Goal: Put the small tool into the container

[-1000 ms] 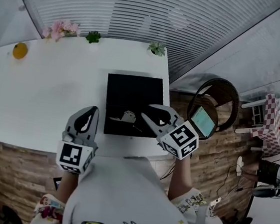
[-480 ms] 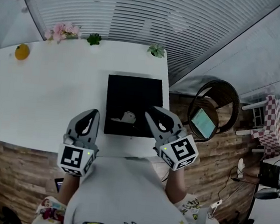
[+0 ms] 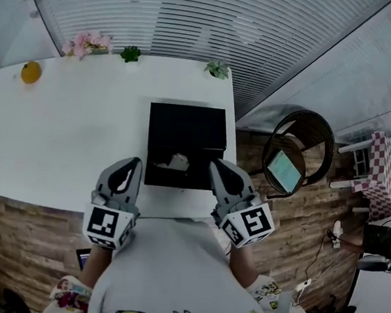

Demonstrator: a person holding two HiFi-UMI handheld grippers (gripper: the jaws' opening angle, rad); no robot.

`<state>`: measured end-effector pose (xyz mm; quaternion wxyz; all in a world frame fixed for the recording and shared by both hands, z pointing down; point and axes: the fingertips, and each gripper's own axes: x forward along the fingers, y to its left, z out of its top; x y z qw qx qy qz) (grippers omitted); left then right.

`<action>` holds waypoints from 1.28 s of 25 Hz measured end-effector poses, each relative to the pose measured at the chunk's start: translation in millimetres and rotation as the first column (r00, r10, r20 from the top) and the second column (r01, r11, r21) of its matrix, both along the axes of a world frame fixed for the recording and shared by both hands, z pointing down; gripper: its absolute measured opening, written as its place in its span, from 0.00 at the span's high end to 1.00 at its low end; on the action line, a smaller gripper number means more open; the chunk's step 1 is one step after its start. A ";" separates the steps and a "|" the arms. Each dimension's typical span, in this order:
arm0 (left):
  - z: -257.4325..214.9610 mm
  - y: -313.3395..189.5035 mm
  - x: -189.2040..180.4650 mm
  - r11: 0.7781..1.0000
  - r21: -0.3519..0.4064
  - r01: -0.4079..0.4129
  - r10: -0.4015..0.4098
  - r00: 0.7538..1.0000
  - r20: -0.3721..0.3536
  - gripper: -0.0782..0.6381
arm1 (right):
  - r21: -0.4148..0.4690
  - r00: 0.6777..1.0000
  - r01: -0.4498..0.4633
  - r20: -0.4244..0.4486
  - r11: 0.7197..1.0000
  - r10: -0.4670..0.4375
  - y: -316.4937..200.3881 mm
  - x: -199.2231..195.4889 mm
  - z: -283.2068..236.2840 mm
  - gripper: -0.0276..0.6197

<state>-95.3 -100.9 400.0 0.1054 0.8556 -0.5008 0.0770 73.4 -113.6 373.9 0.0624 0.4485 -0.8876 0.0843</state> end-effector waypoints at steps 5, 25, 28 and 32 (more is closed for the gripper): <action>4.7 5.8 4.0 1.000 -0.013 -0.015 0.015 1.000 0.002 0.88 | -0.004 0.999 -0.025 -0.029 1.000 0.025 5.2 6.0 5.9 0.96; 14.4 -1.0 1.8 0.999 -0.054 -0.003 0.002 1.000 -0.011 0.88 | -0.013 0.996 -0.086 -0.010 0.996 0.086 -8.5 12.5 13.3 0.96; 14.6 -2.7 0.8 0.999 -0.042 -0.004 0.004 1.000 -0.003 0.88 | -0.023 0.996 -0.090 0.004 0.996 0.090 -10.0 13.6 15.0 0.96; 13.4 -3.6 1.6 0.999 -0.053 -0.002 0.002 1.000 -0.007 0.88 | -0.027 0.996 -0.090 0.013 0.996 0.090 -11.3 14.8 14.5 0.96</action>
